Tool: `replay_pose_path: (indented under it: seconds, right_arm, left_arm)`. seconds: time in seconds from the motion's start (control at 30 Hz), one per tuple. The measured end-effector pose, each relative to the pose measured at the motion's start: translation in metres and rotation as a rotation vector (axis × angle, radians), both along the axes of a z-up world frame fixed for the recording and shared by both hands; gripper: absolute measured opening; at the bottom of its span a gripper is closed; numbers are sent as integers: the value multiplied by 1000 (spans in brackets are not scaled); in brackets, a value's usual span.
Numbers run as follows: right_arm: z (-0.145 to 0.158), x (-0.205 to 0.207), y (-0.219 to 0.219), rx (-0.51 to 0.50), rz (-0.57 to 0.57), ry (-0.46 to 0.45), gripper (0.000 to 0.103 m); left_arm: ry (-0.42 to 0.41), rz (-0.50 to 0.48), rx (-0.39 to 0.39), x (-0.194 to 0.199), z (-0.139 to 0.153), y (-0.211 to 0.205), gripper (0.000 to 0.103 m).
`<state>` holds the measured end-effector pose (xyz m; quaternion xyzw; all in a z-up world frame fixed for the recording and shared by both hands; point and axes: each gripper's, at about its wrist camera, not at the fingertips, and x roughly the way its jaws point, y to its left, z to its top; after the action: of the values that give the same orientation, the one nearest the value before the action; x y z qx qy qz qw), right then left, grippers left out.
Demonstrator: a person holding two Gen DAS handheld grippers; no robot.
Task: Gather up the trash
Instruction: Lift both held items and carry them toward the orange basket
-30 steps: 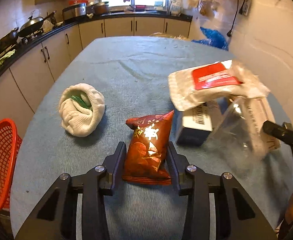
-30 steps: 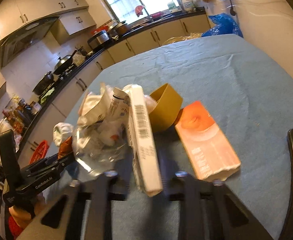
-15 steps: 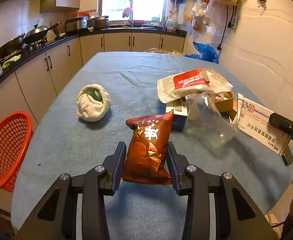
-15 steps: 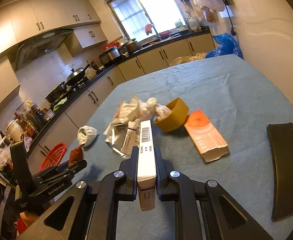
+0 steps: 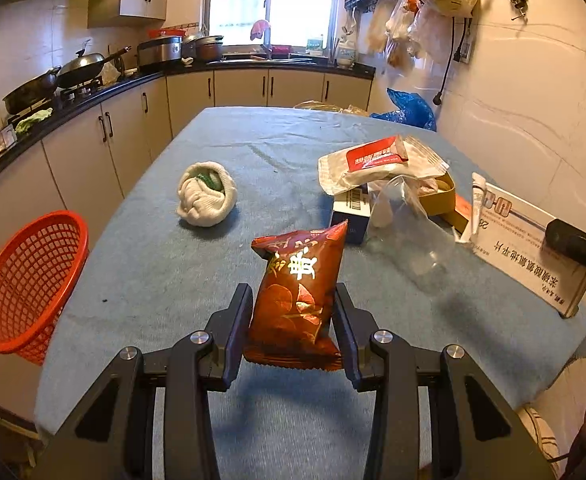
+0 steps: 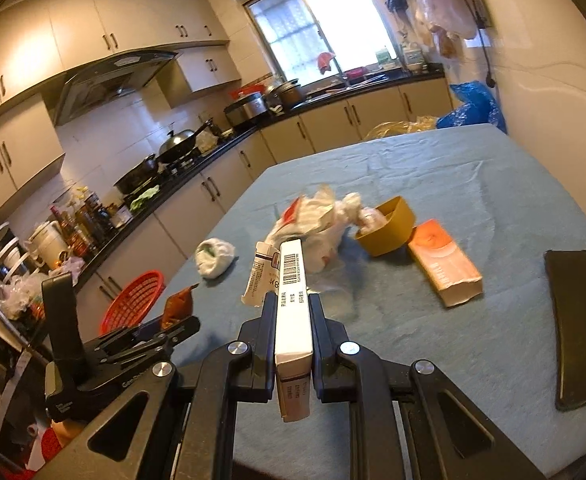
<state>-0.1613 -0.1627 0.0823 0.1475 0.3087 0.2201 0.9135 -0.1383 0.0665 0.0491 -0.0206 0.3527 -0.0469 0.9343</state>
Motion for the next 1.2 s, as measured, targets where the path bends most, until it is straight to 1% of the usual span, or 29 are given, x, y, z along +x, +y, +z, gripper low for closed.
replay_pose_path:
  seconds: [0.3,0.57,1.2]
  right_arm:
    - [4,-7,28,-32,48,-9,15]
    - [-3,-5,41,-43,76,11,15]
    - [-5,0,52,-59,99,26,15]
  left_arm:
    - [-8,8,-3,-8,4,6,39]
    - [-4,18,19,-15,4,9,39]
    - [4,31,21,-13,0,11,39]
